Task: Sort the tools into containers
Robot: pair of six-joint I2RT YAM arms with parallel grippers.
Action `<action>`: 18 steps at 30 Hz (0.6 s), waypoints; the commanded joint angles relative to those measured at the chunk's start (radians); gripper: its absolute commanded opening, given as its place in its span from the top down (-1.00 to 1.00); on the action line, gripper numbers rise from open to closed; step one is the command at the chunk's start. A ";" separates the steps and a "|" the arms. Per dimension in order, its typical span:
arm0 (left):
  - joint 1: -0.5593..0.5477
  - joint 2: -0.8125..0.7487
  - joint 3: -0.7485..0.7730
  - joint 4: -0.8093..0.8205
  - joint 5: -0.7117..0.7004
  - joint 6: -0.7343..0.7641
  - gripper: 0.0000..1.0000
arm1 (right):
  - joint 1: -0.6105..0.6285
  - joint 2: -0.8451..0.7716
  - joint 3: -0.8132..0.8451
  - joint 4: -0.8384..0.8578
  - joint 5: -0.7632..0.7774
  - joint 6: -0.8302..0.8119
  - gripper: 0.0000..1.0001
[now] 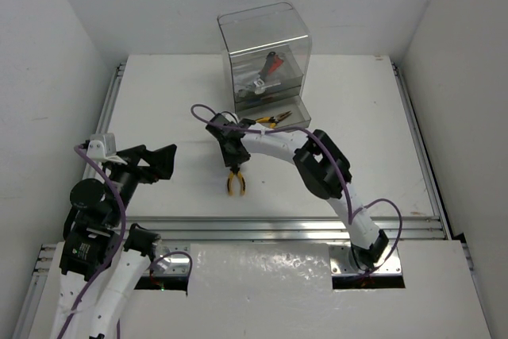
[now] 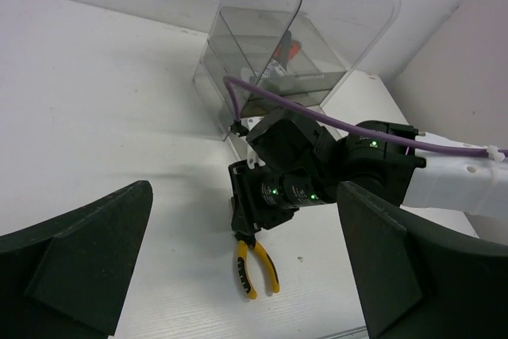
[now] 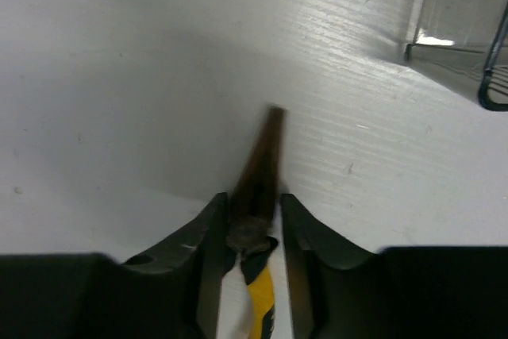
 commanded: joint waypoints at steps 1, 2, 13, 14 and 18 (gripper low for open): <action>-0.006 -0.009 0.001 0.037 -0.002 -0.006 -1.00 | 0.004 0.056 0.043 -0.076 -0.016 -0.031 0.38; -0.007 -0.010 0.001 0.037 -0.002 -0.006 -1.00 | 0.003 0.076 0.055 -0.087 -0.018 -0.033 0.55; -0.009 -0.003 0.001 0.037 0.003 -0.006 -1.00 | 0.003 -0.213 -0.196 0.147 -0.087 -0.013 1.00; -0.009 -0.001 0.001 0.037 0.003 -0.006 -1.00 | 0.001 -0.251 -0.231 0.187 -0.095 -0.013 1.00; -0.007 0.001 0.001 0.037 0.003 -0.006 -1.00 | -0.038 -0.469 -0.471 0.432 -0.177 0.061 1.00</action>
